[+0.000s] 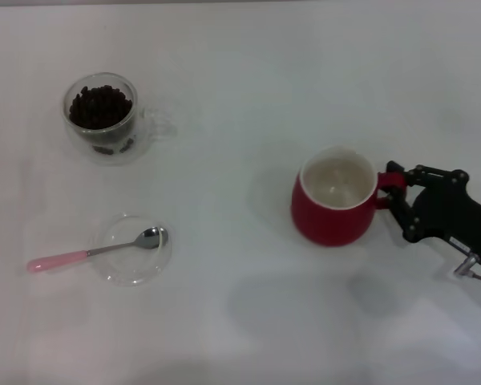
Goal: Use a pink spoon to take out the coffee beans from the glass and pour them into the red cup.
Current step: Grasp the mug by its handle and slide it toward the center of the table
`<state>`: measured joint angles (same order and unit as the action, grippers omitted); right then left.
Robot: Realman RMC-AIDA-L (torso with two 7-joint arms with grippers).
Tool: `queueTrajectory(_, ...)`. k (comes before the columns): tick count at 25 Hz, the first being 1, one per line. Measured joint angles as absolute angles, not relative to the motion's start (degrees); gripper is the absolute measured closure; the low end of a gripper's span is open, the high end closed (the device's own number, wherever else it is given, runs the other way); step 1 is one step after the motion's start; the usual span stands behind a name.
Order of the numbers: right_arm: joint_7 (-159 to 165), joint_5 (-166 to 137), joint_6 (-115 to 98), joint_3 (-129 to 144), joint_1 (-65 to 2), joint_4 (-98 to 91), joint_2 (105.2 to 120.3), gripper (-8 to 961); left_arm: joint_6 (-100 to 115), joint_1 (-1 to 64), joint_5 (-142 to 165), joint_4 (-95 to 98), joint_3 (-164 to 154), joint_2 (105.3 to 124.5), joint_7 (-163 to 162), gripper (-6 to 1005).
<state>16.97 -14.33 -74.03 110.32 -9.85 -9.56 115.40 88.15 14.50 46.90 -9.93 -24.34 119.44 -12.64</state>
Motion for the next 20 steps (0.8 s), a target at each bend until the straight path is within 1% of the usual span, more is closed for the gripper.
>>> queueTrajectory(20,16.9,-14.3,-75.2,117.9,-10.3,-13.5,115.53,787,88.2,14.4,47.0,-9.9,-24.3,119.47,-12.6,258)
